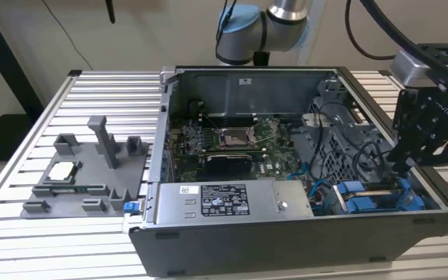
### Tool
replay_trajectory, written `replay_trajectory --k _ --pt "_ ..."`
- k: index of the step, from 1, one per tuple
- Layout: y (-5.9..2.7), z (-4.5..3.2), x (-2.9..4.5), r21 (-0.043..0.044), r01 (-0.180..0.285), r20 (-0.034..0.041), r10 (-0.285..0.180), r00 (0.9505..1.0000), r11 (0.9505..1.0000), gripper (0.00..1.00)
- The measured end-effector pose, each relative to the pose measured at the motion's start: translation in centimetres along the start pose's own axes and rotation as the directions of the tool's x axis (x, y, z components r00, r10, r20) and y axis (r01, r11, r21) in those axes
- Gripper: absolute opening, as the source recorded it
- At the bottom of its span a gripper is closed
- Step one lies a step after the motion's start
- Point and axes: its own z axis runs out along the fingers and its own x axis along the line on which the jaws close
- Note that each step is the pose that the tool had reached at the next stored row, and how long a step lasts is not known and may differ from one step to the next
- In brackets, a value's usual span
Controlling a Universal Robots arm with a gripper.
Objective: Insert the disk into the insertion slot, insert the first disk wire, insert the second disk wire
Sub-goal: 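Insert the first disk wire, then insert the second disk wire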
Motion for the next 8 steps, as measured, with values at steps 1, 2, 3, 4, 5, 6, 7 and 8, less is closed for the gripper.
replay_trajectory --k 1,2,3,4,5,6,7,8 --pt "0.01 -0.10 -0.10 0.0023 -0.002 0.0002 0.002 1.0000 1.0000 0.27" --pt "0.02 -0.20 -0.19 0.0045 -0.004 0.0003 0.004 1.0000 1.0000 0.27" --pt "0.03 -0.30 -0.26 0.0062 -0.005 0.0004 0.005 1.0000 1.0000 0.27" --pt "0.03 -0.36 -0.29 0.0069 -0.007 0.0004 0.007 1.0000 1.0000 0.27" --pt "0.03 -0.41 -0.30 0.0072 -0.008 0.0006 0.008 1.0000 0.9999 0.27" --pt "0.02 -0.45 -0.30 0.0072 -0.009 0.0010 0.009 1.0000 0.9999 0.27" --pt "-0.02 -0.49 -0.31 0.0073 -0.011 0.0009 0.011 0.9999 0.9999 0.27" --pt "-0.09 -0.52 -0.32 0.0074 -0.012 0.0006 0.012 0.9999 0.9999 0.27"
